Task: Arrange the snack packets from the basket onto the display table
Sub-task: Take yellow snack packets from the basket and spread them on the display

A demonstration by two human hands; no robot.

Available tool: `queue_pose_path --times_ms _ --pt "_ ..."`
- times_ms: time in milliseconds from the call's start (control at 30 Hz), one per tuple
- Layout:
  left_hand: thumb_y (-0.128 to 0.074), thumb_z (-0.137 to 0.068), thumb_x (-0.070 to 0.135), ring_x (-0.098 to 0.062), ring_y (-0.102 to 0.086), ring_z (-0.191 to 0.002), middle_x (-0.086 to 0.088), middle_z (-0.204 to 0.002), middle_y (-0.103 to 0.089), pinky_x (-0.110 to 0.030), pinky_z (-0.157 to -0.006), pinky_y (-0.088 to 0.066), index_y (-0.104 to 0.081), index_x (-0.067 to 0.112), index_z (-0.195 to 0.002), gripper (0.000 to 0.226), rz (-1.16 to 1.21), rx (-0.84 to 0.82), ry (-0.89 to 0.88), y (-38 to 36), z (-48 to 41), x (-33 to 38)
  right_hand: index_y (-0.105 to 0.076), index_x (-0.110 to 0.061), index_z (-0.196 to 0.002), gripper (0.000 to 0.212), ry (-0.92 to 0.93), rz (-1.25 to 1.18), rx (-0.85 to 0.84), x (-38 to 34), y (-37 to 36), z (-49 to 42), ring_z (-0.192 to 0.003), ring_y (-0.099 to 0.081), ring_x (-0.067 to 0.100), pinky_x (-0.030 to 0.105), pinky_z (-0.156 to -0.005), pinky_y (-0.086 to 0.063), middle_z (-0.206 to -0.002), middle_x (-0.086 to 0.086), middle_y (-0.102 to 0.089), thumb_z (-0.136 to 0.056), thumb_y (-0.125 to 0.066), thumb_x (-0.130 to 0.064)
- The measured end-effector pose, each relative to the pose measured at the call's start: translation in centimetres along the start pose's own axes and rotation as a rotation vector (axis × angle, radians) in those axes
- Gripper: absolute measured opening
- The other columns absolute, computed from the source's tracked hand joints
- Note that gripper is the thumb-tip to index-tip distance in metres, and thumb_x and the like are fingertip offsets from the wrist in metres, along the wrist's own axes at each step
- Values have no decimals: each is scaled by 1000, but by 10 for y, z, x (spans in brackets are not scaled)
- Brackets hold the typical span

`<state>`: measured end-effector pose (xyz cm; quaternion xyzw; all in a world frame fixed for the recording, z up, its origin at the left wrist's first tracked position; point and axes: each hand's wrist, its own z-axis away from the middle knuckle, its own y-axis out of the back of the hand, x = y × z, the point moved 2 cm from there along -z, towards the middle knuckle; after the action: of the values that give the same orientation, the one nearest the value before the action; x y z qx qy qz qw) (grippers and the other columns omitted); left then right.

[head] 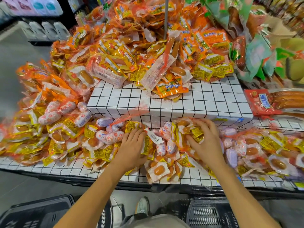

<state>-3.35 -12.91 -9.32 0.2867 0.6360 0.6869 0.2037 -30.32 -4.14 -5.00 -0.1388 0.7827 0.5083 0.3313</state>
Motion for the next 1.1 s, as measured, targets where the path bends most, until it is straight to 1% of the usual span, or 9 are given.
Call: queue_pose_path --times_ms 133,267,433,500,600,700,833,1000,1100 --pt "-68 -63 72 -28 -38 -136 -4 -137 -48 -48 -110 -30 -47 13 -132 94 32 59 -19 1 -1 -1 -40 -30 -147 83 -6 149 -35 6 -11 4 -130 -35 27 43 -107 -30 -140 3 -42 -75 -82 -36" --pt "-49 -72 76 -25 -41 -123 -4 -123 -53 -36 -102 -23 -51 12 -122 81 116 133 -44 8 2 -3 -32 -25 -151 99 -77 256 -31 10 -12 2 -131 -34 26 38 -104 -21 -142 5 -46 -70 -81 -53" --pt "-61 -67 55 -23 -46 -115 -1 -117 -51 -24 -92 -22 -50 16 -117 64 309 160 -22 14 3 -6 -56 -25 -132 83 -29 323 3 12 -13 -2 -122 -39 26 43 -100 -26 -128 2 -52 -62 -82 -60" --pt "-61 -71 57 -20 -44 -115 1 -118 -51 -23 -91 -23 -51 16 -118 63 364 185 -19 15 4 -7 -59 -29 -125 77 -33 335 3 12 -14 -3 -121 -39 26 46 -100 -30 -124 0 -48 -60 -83 -61" --pt "-63 -76 56 -11 -43 -108 8 -113 -50 -31 -91 -32 -54 19 -119 57 507 219 15 25 4 -8 -62 -30 -116 63 -9 286 7 15 -13 -5 -121 -41 26 47 -98 -30 -123 -1 -51 -61 -87 -48" --pt "-69 -78 34 -7 -45 -102 13 -107 -50 -36 -88 -40 -53 26 -116 42 644 255 39 37 5 -8 -66 -26 -111 53 65 218 10 19 -14 -6 -118 -47 25 48 -96 -37 -120 -6 -59 -63 -90 -32" --pt "-71 -77 28 -12 -55 -108 10 -112 -56 -40 -90 -48 -55 32 -115 42 890 248 116 48 4 -12 -71 -21 -105 42 96 159 56 19 -15 -7 -115 -51 25 40 -98 -37 -115 -7 -66 -68 -89 -29" --pt "-73 -80 32 -19 -62 -102 0 -109 -62 -48 -85 -53 -56 32 -115 40 986 287 129 59 6 -11 -75 -18 -101 35 83 69 112 16 -14 -7 -113 -53 22 18 -101 -27 -109 -7 -70 -70 -88 -30" --pt "-75 -82 24 -19 -60 -104 3 -110 -58 -48 -84 -52 -53 28 -118 42 896 334 67 65 5 -7 -76 -17 -97 31 39 -9 163 14 -10 -8 -109 -56 20 23 -98 -33 -104 -8 -70 -71 -88 -27"
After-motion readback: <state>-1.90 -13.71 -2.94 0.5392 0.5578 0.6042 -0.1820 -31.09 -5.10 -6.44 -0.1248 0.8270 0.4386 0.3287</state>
